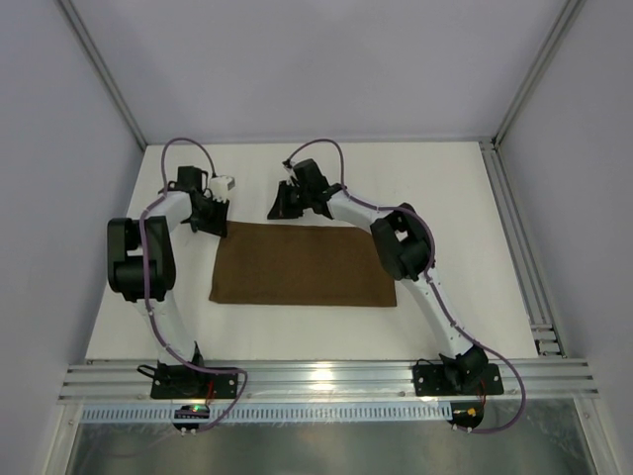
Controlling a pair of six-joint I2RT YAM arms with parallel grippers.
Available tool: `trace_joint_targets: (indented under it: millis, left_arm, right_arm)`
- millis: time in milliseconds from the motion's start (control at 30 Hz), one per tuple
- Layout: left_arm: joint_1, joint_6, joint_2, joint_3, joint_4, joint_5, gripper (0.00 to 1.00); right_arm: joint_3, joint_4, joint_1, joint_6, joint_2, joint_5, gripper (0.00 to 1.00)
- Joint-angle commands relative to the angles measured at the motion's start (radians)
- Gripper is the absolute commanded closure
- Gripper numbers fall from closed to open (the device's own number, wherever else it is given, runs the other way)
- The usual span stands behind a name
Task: Fold the napkin into a case and place the utensils inside
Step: Smooth out the rectangle-folded napkin at the center of the board.
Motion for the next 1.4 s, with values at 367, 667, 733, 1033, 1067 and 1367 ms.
trace_joint_targets:
  millis: [367, 667, 733, 1033, 1067, 1367]
  left_arm:
    - [0.0, 0.012, -0.087, -0.018, 0.005, 0.027, 0.87]
    - [-0.002, 0.021, -0.096, -0.013, -0.009, 0.03, 0.87]
    - [0.0, 0.021, -0.091, -0.012, -0.009, 0.027, 0.95]
    - [0.0, 0.015, -0.099, -0.012, -0.02, 0.048, 1.0]
    - [-0.002, 0.015, -0.102, -0.012, -0.023, 0.05, 1.0]
    - [0.0, 0.023, -0.113, -0.015, -0.035, 0.042, 0.97]
  right_arm:
    - [0.059, 0.028, 0.026, 0.053, 0.047, -0.017, 0.97]
    - [0.071, 0.023, 0.026, 0.038, 0.027, -0.009, 0.97]
    - [0.074, 0.02, 0.029, 0.036, 0.025, -0.011, 0.97]
    - [0.116, 0.013, 0.056, -0.021, -0.004, 0.03, 0.97]
    - [0.126, 0.013, 0.057, -0.018, 0.007, 0.03, 0.97]
    - [0.15, 0.016, 0.057, 0.064, 0.09, 0.018, 0.97]
